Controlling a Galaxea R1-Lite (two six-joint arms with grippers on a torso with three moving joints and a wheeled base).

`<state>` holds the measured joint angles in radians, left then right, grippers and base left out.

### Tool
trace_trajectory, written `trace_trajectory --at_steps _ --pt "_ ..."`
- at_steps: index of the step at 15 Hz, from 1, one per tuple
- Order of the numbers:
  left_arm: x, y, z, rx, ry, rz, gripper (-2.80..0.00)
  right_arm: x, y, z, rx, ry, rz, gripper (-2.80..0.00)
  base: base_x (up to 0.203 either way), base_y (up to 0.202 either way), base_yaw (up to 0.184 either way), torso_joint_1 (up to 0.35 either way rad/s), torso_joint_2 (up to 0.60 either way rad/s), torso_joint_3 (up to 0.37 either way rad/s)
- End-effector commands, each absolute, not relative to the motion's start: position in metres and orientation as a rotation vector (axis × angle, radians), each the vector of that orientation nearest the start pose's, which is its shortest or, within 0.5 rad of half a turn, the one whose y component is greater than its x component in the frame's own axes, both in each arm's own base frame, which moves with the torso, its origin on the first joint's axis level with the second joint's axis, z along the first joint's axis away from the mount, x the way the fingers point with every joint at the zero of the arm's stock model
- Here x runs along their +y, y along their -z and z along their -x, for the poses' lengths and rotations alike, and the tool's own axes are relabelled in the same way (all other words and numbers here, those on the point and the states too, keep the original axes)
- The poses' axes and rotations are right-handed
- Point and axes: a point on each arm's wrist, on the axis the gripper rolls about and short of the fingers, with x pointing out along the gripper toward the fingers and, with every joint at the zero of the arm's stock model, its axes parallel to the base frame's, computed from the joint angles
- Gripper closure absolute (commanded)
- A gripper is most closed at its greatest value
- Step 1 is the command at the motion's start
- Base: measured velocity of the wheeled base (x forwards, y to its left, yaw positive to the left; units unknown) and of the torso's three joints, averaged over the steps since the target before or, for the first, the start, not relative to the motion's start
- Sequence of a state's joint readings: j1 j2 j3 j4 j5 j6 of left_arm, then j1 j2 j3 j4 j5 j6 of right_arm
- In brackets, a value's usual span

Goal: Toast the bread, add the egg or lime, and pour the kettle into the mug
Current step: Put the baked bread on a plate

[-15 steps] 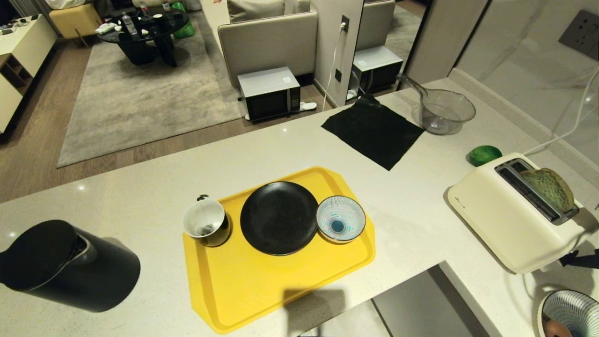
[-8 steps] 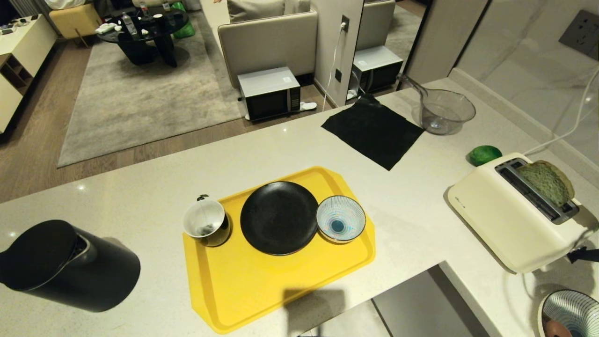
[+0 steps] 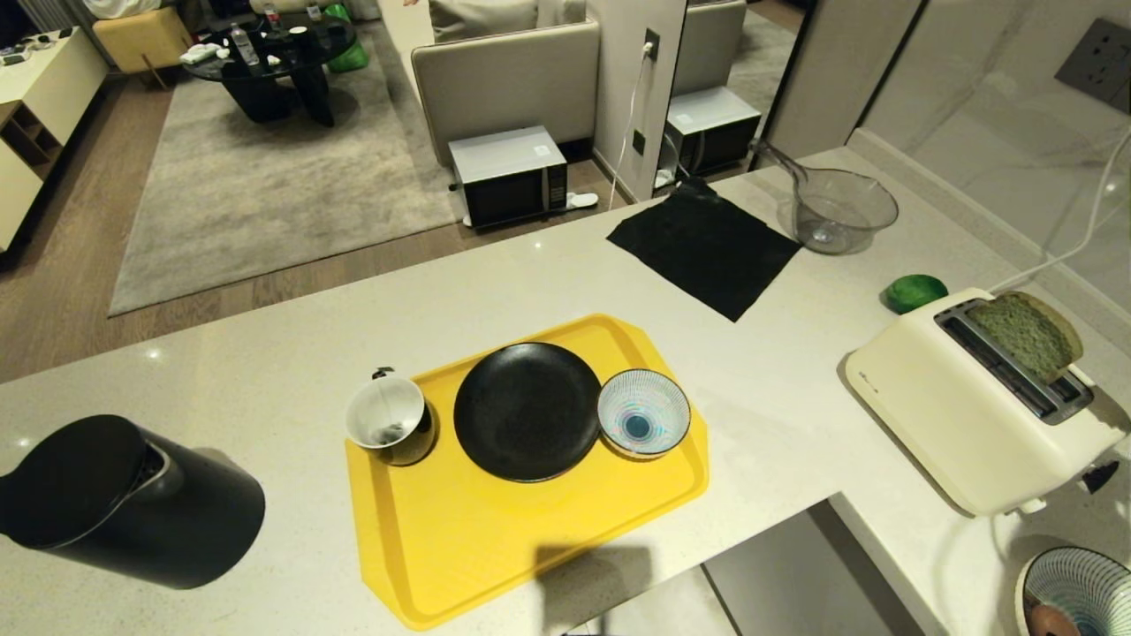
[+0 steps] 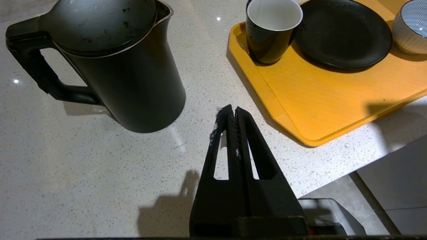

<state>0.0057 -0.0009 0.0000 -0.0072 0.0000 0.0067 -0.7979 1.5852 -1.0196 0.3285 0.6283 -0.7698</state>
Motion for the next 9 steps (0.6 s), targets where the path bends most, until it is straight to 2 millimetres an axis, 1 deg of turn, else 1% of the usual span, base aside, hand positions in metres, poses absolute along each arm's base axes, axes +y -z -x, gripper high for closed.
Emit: trace_trajectory --at_steps 1,3,4,5,9 --pt "0.000 -0.076 0.023 -0.009 -0.006 -0.008 0.00 -0.170 -0.213 -0.182 0.604 -0.105 0.197 0.00 0.000 0.000 0.000 0.000 0.00 0.000" --pt "0.000 -0.076 0.023 -0.009 -0.006 -0.006 0.00 -0.170 -0.221 -0.183 0.553 -0.139 0.202 0.00 0.000 0.000 0.000 0.000 0.00 0.000" --pt "0.000 -0.076 0.023 -0.009 -0.006 -0.007 0.00 -0.169 -0.221 -0.185 0.538 -0.161 0.197 -0.68 0.000 0.000 0.000 0.000 0.00 0.000" --pt "0.000 -0.076 0.023 -0.009 -0.006 -0.008 0.00 -0.169 -0.218 -0.185 0.540 -0.173 0.184 -2.80 0.000 0.000 0.000 0.000 0.00 0.000" --pt "0.000 -0.076 0.023 -0.009 -0.006 -0.007 0.00 -0.166 -0.214 -0.196 0.531 -0.230 0.166 -2.80 0.000 0.000 0.000 0.000 0.00 0.000"
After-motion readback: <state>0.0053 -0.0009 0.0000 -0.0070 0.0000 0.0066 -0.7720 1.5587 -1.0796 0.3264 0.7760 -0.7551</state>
